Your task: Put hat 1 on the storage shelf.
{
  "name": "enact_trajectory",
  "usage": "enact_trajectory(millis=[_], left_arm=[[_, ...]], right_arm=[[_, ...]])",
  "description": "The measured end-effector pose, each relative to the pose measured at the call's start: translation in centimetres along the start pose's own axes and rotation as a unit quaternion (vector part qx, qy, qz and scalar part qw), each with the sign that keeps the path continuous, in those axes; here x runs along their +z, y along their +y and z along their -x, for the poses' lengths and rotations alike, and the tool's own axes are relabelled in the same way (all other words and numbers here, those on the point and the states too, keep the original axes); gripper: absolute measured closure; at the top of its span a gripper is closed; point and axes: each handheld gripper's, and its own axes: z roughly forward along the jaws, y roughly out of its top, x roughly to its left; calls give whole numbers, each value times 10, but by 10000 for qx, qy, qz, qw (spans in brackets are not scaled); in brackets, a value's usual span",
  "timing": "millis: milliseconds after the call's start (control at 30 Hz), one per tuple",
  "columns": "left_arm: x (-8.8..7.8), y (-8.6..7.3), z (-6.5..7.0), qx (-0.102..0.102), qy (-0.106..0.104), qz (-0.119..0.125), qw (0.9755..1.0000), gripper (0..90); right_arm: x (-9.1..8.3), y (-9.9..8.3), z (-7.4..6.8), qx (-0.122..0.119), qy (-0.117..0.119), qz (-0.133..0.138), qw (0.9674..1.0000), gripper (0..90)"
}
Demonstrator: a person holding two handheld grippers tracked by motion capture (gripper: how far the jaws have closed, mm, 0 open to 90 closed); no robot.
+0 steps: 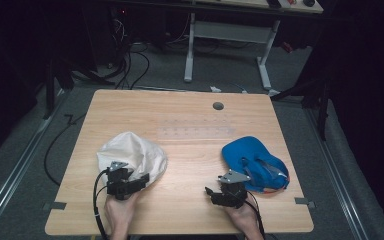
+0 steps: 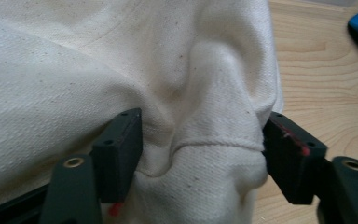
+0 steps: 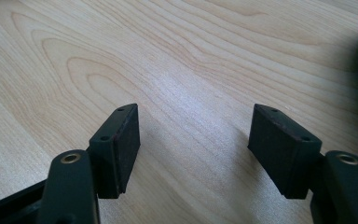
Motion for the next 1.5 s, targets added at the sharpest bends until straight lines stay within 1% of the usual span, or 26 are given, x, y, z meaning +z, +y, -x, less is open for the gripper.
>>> enact_trajectory(millis=[33, 67, 133, 167, 200, 233, 267, 300, 333, 367, 400, 433, 500, 567, 633, 733, 967, 1067, 1133, 1200, 1233, 1267, 1333, 1400, 1433, 1500], left_arm=[[-1, 0, -1, -47, -78, -33, 10000, 370], [-1, 0, -1, -47, -78, -33, 10000, 394], [-1, 0, -2, -100, -162, -75, 9998, 435], [-1, 0, -3, -125, -210, -102, 9996, 435], [-2, 0, -3, -127, -257, -145, 9995, 482], [-2, 0, -4, -145, -308, -166, 9993, 502], [-3, 0, -4, -149, -370, -172, 9991, 502], [-3, 0, -4, -130, -431, -192, 9988, 559], [-4, 0, -4, -139, -461, -206, 9986, 559], [-5, 0, -5, -143, -553, -244, 9981, 601], [-5, 0, -5, -143, -553, -244, 9981, 618], [-6, 0, -5, -121, -650, -244, 9975, 640], [-7, -1, -4, -118, -695, -242, 9972, 659], [-9, -1, -3, -82, -793, -242, 9965, 716], [-11, 0, -2, -96, -884, -224, 9958, 729], [-14, 1, -1, -13, -1008, -243, 9946, 766], [-20, 9, 3, 167, -1141, -288, 9929, 805], [-22, 12, 5, 214, -1167, -295, 9925, 810], [-24, 15, 8, 322, -1177, -342, 9919, 811], [-25, 18, 10, 355, -1224, -368, 9912, 814], [-27, 22, 12, 437, -1234, -382, 9907, 814], [-27, 22, 12, 437, -1234, -382, 9907, 815], [-28, 28, 16, 512, -1263, -395, 9899, 815], [-28, 30, 17, 517, -1262, -384, 9899, 814], [-28, 35, 20, 614, -1284, -408, 9890, 814], [-28, 37, 22, 650, -1288, -404, 9887, 814]], right_arm=[[0, 0, 0, 2, 0, -1, 10000, 339], [0, 0, 0, 2, 0, -1, 10000, 339], [0, 0, 0, 2, 1, -1, 10000, 339], [0, 0, 0, 2, 1, -1, 10000, 339], [0, 0, 0, 6, -3, -3, 10000, 339], [0, 0, 0, 2, 0, -1, 10000, 339], [0, 0, 0, 2, 0, -1, 10000, 339], [0, 0, 0, 2, 1, -1, 10000, 339], [0, 0, 0, 2, 1, -1, 10000, 339], [0, 0, 0, 3, 3, -1, 10000, 339], [0, 0, 0, 3, 3, -1, 10000, 339], [0, 0, 0, 6, -3, -3, 10000, 339], [0, 0, 0, 3, 2, -1, 10000, 339], [0, 0, 0, 2, 2, -2, 10000, 339], [0, 0, 0, 4, 2, -2, 10000, 339], [0, 0, 0, 1, 1, -1, 10000, 339], [0, 0, 0, 6, -4, -3, 10000, 339], [0, 0, 0, 4, -3, -3, 10000, 339], [0, 0, 0, 1, -3, -2, 10000, 340], [0, 0, 0, 4, -4, -3, 10000, 339], [0, 0, 0, -1, 0, 0, 10000, 339], [0, 0, 0, -1, 0, 0, 10000, 339], [0, 0, 0, 2, -4, -3, 10000, 339], [0, 0, 0, 1, -4, -3, 10000, 339], [0, 0, 0, 2, -4, -3, 10000, 339], [0, 0, 0, 1, -4, -2, 10000, 340]])
